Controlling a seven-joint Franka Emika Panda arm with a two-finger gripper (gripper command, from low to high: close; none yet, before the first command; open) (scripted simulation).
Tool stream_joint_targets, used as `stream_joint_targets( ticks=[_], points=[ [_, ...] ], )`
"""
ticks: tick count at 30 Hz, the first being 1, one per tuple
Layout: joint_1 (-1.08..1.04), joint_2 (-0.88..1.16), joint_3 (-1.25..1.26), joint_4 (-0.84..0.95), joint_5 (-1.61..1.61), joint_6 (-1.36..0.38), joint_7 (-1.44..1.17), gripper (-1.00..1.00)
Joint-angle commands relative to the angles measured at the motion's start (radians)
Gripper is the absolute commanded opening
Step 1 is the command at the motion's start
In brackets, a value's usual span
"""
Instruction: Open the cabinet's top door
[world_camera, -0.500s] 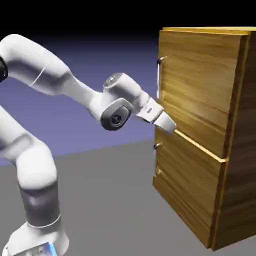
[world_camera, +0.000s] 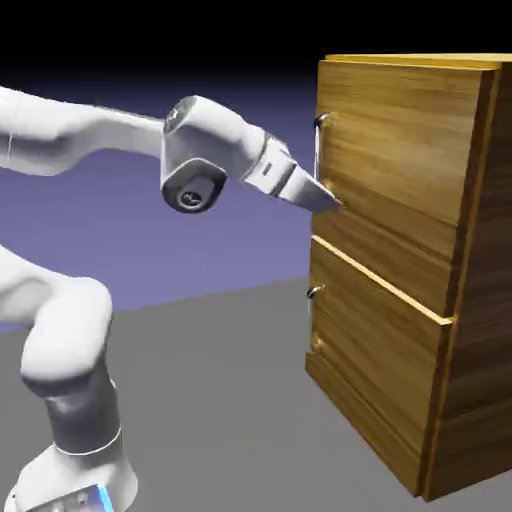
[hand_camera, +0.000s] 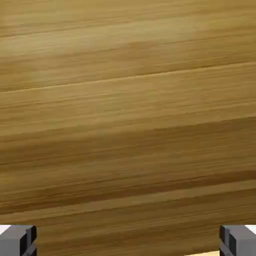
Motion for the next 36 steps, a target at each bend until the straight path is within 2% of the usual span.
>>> stream_joint_targets(
  ticks=[1, 33, 36],
  points=[
    [-0.019, -0.020, 0.021, 0.004, 0.044, -0.007, -0.019, 0.00],
    [-0.621, -0.652, 0.699, 0.131, 1.433, -0.244, -0.632, 0.00],
    [-0.693, -0.640, 0.716, 0.181, 1.475, -0.263, -0.650, 0.00]
  ],
)
